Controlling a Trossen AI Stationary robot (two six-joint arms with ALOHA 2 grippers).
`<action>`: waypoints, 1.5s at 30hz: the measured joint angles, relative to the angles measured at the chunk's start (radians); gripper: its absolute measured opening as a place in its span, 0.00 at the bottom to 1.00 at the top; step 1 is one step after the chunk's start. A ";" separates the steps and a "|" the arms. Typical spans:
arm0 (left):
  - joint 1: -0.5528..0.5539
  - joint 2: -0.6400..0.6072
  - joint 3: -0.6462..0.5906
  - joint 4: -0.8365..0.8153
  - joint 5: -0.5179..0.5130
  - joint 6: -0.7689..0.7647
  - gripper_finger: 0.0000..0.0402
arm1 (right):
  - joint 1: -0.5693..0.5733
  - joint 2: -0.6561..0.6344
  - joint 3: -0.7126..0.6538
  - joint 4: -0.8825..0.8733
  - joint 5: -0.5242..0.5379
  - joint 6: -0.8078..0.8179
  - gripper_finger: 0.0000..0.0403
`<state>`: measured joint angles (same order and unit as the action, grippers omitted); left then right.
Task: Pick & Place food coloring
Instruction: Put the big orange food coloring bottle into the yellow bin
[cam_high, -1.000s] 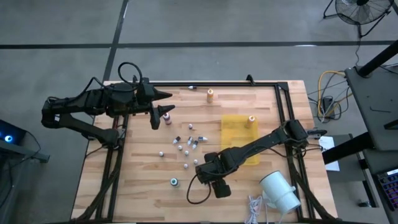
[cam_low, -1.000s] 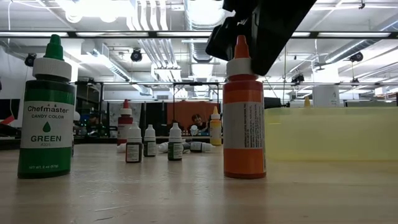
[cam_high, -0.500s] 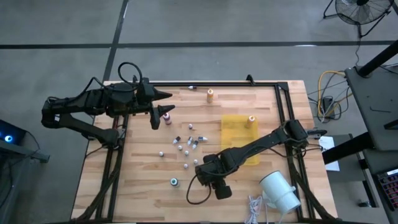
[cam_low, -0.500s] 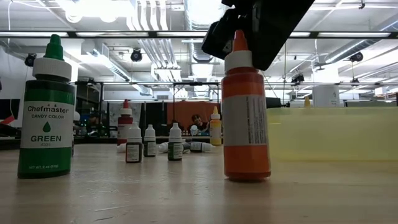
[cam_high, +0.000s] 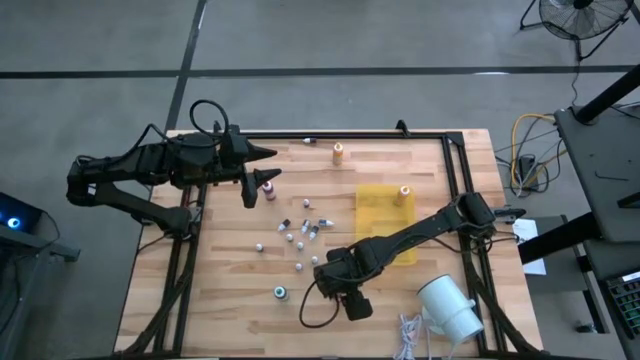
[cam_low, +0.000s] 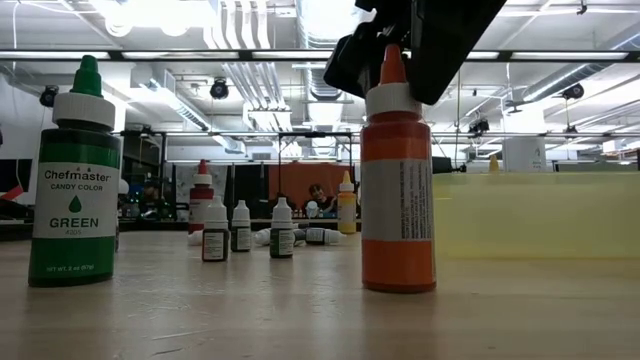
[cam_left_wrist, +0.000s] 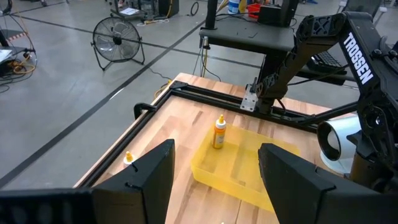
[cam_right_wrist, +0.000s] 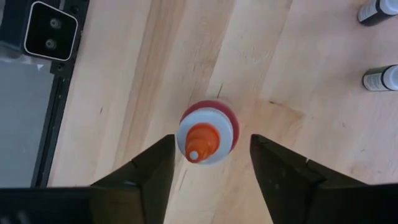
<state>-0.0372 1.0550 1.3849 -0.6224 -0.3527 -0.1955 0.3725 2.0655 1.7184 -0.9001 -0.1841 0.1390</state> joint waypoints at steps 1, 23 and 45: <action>0.000 0.000 0.000 0.000 0.000 0.000 0.51 | 0.000 0.000 0.000 0.001 0.000 0.000 0.51; 0.000 0.000 0.000 0.000 -0.001 -0.013 0.51 | 0.007 -0.002 0.010 0.033 -0.003 -0.053 0.52; 0.000 0.000 0.000 0.000 -0.001 -0.018 0.51 | 0.007 -0.002 -0.005 0.042 0.000 -0.035 0.26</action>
<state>-0.0372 1.0546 1.3849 -0.6224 -0.3534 -0.2131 0.3794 2.0636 1.7131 -0.8585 -0.1841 0.1043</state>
